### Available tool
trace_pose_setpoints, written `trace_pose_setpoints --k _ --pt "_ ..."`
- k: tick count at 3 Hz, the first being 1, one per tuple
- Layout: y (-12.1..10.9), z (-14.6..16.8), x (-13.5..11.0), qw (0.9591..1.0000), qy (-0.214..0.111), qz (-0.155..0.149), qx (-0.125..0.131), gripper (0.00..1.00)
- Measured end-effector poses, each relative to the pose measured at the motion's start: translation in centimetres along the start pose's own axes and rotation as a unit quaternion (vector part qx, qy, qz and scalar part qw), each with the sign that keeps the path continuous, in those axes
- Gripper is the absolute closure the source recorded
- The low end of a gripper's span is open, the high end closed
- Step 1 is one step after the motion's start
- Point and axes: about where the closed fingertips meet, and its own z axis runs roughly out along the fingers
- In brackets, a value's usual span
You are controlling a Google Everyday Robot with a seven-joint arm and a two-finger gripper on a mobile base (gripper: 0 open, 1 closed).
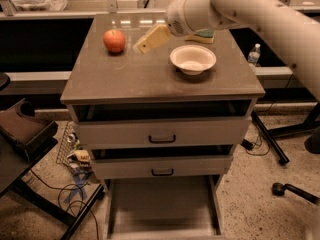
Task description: Place apple into bottom drawer
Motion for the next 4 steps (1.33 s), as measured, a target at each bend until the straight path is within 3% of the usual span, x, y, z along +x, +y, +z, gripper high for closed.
trace_pose_setpoints --k 2,4 --pt "-0.6 9.5 -1.5 0.9989 -0.036 0.004 -0.029 0.0" --pt "-0.8 16.2 -1.2 0.9955 -0.056 0.046 -0.062 0.0"
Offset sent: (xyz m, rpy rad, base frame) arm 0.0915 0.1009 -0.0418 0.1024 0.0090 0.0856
